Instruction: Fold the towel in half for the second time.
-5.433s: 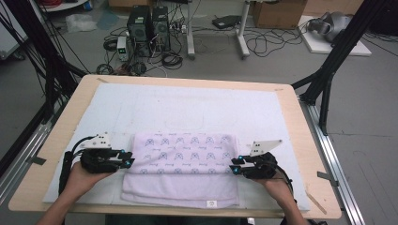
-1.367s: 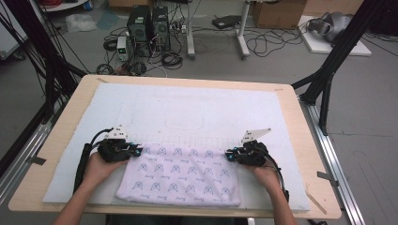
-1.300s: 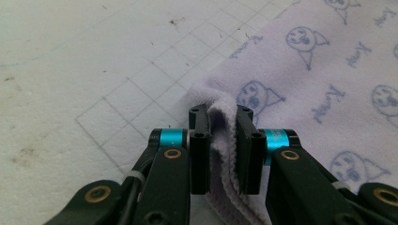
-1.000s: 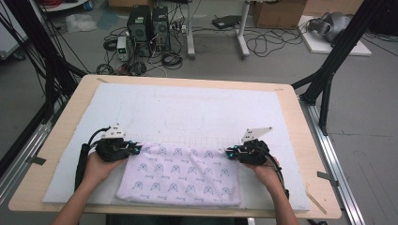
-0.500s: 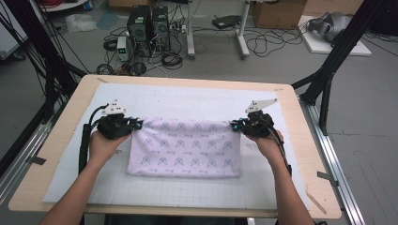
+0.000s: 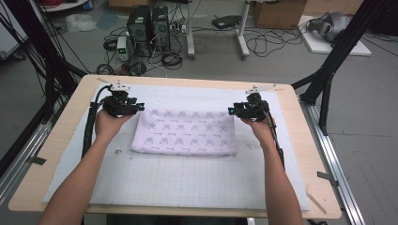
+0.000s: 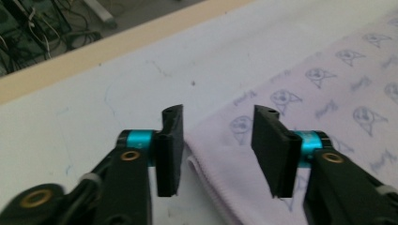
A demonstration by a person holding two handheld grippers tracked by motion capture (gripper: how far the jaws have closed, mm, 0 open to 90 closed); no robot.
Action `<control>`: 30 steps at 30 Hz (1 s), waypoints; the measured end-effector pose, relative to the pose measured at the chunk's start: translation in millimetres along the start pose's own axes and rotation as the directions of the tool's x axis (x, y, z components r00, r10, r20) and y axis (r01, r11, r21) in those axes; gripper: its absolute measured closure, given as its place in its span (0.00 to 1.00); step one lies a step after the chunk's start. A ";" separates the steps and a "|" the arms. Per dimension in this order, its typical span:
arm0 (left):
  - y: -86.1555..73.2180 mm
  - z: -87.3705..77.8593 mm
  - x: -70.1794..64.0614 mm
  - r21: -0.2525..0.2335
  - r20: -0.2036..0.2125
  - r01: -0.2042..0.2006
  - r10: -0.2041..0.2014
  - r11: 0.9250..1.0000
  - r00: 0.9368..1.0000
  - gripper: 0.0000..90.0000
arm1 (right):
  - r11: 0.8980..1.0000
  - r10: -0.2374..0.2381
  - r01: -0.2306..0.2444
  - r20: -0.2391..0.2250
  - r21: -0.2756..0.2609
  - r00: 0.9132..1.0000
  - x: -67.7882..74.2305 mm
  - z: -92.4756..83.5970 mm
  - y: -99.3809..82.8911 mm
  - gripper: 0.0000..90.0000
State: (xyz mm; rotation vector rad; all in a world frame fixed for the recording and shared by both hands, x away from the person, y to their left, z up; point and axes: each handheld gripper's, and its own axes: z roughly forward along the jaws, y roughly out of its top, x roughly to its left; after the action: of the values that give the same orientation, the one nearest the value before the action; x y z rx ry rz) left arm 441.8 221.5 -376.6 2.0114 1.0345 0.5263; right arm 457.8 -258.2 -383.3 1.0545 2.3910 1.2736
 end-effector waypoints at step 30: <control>-95.9 -34.6 -47.6 0.027 0.162 -0.127 0.121 0.992 0.979 0.71 | 0.990 -0.107 0.115 -0.092 0.085 0.990 70.4 -14.4 -84.8 0.71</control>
State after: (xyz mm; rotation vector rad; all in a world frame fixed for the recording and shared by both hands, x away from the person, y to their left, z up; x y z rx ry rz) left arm 345.1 232.2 -433.2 2.1232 0.8313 0.4048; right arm 359.1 -249.3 -433.6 0.8916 2.5554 1.2080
